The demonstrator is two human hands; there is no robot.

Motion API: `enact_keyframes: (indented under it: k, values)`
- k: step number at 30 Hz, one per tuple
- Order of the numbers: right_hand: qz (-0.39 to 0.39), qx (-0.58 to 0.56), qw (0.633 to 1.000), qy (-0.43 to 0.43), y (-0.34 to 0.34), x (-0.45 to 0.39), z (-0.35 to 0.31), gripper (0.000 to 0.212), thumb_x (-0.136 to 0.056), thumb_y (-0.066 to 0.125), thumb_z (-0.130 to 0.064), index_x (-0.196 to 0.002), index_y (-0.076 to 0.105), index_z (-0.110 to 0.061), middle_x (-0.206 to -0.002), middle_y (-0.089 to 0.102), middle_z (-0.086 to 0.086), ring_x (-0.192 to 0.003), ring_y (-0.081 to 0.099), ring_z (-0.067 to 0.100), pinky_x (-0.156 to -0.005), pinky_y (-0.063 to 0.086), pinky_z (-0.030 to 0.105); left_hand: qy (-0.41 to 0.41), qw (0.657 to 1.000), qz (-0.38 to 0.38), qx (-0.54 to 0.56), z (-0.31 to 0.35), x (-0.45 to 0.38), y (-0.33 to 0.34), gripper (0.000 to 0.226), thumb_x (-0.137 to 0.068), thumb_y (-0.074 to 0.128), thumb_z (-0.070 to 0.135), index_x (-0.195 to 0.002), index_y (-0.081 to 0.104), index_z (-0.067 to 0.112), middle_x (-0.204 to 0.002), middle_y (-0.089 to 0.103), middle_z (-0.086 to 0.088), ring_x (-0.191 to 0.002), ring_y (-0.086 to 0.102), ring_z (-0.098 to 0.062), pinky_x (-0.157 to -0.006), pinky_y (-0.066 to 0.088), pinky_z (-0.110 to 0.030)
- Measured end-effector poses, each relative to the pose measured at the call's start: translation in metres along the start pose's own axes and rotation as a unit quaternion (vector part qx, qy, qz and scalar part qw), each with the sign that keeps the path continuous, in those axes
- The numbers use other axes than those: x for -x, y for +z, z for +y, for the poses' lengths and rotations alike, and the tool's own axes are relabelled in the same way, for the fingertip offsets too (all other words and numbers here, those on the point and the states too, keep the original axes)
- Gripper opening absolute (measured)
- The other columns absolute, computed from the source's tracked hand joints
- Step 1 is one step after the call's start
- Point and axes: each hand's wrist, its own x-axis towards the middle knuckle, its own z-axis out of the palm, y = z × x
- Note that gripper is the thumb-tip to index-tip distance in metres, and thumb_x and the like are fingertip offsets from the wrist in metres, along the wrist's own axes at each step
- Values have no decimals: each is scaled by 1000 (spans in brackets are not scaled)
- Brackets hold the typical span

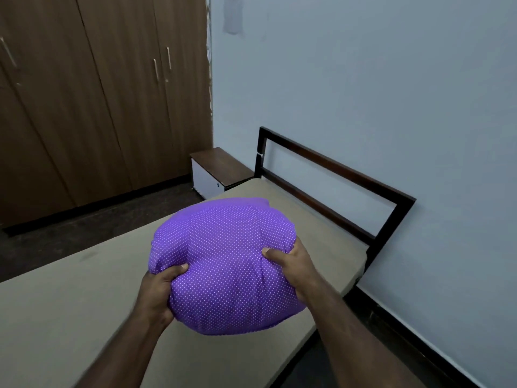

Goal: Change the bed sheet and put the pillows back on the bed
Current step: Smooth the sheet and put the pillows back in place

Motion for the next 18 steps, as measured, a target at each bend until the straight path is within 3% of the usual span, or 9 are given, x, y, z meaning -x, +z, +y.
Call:
enact_keyframes:
  k: [6, 10, 14, 18]
  values:
    - [-5, -36, 999, 40, -68, -79, -2, 72, -83, 78, -38, -144, 41, -31, -131, 57, 1, -112, 60, 26, -99, 51, 53, 13, 1000, -14, -11, -1, -46, 86, 37, -86, 64, -4, -110, 68, 24, -117, 69, -8, -107, 65, -33, -83, 55, -46]
    - [-49, -71, 994, 62, -124, -132, 12, 69, -81, 78, -36, -142, 44, -31, -129, 59, 3, -111, 61, 30, -93, 53, 52, 26, 999, 3, -21, -22, -71, 149, 37, -84, 64, -6, -109, 69, 21, -115, 70, -9, -104, 67, -32, -82, 56, -44]
    - [-83, -96, 988, 87, -180, -182, 16, 81, -69, 85, -41, -140, 47, -32, -130, 61, 7, -111, 63, 34, -91, 53, 55, 32, 999, 31, -22, -44, -85, 213, 39, -82, 65, -6, -111, 70, 20, -116, 72, -9, -105, 68, -31, -84, 57, -45]
    - [-118, -103, 983, 98, -224, -230, 11, 77, -74, 82, -42, -141, 45, -33, -132, 59, 8, -113, 62, 35, -93, 52, 57, 33, 998, 55, -7, -59, -104, 264, 41, -83, 65, -5, -114, 70, 21, -116, 72, -8, -103, 70, -31, -79, 58, -43]
